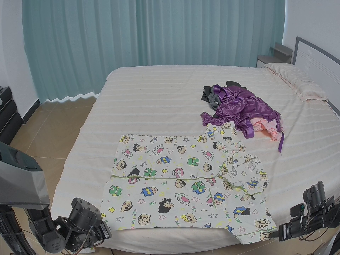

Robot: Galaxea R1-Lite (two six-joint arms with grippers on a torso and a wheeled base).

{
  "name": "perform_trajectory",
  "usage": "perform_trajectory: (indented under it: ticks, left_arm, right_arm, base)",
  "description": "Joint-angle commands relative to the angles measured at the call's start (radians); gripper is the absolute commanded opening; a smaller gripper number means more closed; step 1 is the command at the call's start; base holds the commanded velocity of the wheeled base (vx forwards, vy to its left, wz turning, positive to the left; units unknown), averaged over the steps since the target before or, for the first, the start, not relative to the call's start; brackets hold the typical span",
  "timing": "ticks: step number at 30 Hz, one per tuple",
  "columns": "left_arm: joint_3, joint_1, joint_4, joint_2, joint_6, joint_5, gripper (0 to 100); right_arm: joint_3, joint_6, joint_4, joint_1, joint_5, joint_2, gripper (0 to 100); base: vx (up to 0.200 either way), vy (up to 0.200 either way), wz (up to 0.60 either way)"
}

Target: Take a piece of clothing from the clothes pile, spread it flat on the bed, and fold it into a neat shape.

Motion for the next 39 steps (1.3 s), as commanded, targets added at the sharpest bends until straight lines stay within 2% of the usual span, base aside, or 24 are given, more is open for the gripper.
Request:
perform_trajectory:
  ticks: [1, 7, 18, 21, 25, 26, 29, 31, 33, 34, 39]
  left_arm:
    - [0.009, 0.0, 0.002, -0.001, 0.001, -0.003, 0]
    - [0.004, 0.0, 0.049, 0.001, 0.001, -0.04, 0]
    - [-0.046, 0.012, 0.054, -0.019, 0.012, -0.04, 0]
    - [-0.057, 0.024, 0.049, 0.021, 0.041, -0.051, 0]
    - [-0.039, 0.055, -0.032, 0.122, 0.118, -0.101, 0]
    - [-0.025, 0.062, -0.072, 0.13, 0.131, -0.118, 100]
    - [0.006, 0.078, -0.144, 0.142, 0.17, -0.154, 100]
    - [0.038, 0.107, -0.21, 0.172, 0.246, -0.189, 100]
    - [0.038, 0.107, -0.21, 0.172, 0.246, -0.189, 100]
    - [0.047, 0.131, -0.286, 0.223, 0.297, -0.226, 100]
    - [0.044, 0.13, -0.375, 0.291, 0.303, -0.238, 100]
  right_arm:
    - [0.018, -0.001, 0.025, 0.005, 0.0, -0.012, 0]
    - [0.018, -0.026, 0.06, 0.005, 0.0, -0.012, 0]
    - [0.004, -0.044, 0.068, 0.008, 0.005, -0.017, 0]
    - [-0.002, -0.044, 0.065, 0.011, 0.006, -0.006, 0]
    - [-0.002, -0.046, 0.065, 0.011, 0.006, -0.003, 0]
    - [-0.002, -0.046, 0.065, 0.011, 0.006, -0.003, 0]
    - [-0.002, -0.046, 0.065, 0.011, 0.006, 0.0, 0]
    - [-0.004, -0.046, 0.063, 0.011, 0.006, -0.001, 0]
    - [-0.004, -0.046, 0.063, 0.011, 0.006, -0.001, 0]
    - [-0.005, -0.046, 0.062, 0.011, 0.011, 0.0, 0]
    - [-0.01, -0.046, 0.063, 0.011, 0.012, 0.0, 0]
  base:
    - [0.0, 0.0, 0.0]
    - [0.0, 0.0, 0.0]
    - [0.0, 0.0, 0.0]
    - [0.0, 0.0, 0.0]
    - [0.0, 0.0, 0.0]
    - [0.0, 0.0, 0.0]
    - [0.0, 0.0, 0.0]
    - [0.0, 0.0, 0.0]
    - [0.0, 0.0, 0.0]
    - [0.0, 0.0, 0.0]
    - [0.0, 0.0, 0.0]
